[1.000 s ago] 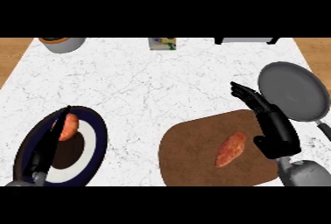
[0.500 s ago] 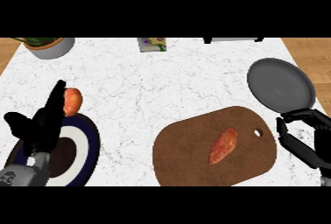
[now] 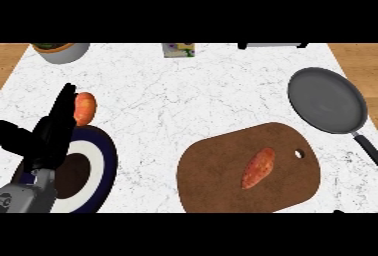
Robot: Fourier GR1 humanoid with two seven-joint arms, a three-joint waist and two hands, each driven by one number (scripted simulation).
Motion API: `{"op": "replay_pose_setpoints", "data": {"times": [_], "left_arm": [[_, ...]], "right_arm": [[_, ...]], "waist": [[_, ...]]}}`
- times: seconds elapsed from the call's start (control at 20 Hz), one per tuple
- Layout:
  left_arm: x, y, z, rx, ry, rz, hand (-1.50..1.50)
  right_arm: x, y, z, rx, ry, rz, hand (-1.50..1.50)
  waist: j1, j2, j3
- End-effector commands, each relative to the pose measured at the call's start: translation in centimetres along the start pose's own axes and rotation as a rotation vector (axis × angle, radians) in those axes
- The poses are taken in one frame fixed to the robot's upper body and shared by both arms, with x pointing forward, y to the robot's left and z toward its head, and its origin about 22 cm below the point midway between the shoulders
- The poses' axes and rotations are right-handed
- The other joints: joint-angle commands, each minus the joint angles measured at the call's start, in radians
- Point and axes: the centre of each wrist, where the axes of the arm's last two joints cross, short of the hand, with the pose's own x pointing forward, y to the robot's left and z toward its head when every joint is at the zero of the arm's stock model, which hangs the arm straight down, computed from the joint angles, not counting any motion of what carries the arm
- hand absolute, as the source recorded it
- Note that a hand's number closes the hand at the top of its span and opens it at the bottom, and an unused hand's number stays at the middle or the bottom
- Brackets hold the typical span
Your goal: Pick the sweet potato from the cutting board and place it in the pan
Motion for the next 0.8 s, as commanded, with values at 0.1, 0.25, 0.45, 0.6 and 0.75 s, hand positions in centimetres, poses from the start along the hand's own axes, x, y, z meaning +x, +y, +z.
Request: {"op": "replay_pose_setpoints", "data": {"times": [0.1,0.25,0.45,0.6,0.75], "left_arm": [[0.1,-1.0,-0.7,-0.012,-0.01,0.003,0.0],[-0.5,-1.4,-0.5,-0.015,-0.027,-0.005,0.0],[1.2,-1.7,-0.5,-0.046,-0.012,0.007,0.0],[1.3,-0.8,-1.0,-0.034,-0.019,-0.007,0.0],[2.1,-1.5,-1.7,-0.061,-0.02,-0.003,0.0]], "right_arm": [[4.0,-1.9,-0.7,0.12,0.005,0.152,-1.5],[5.0,-1.9,-2.9,0.208,0.071,0.288,-1.5],[5.9,-0.1,-4.8,0.269,0.118,0.398,-1.5],[6.2,0.7,-5.1,0.41,0.181,0.461,-1.5],[6.8,0.6,-6.0,0.573,0.268,0.526,-1.5]], "waist": [[0.022,0.007,0.0],[0.043,0.012,-0.001],[0.06,0.013,0.001],[0.061,0.014,0.001],[0.065,0.017,0.0]]}}
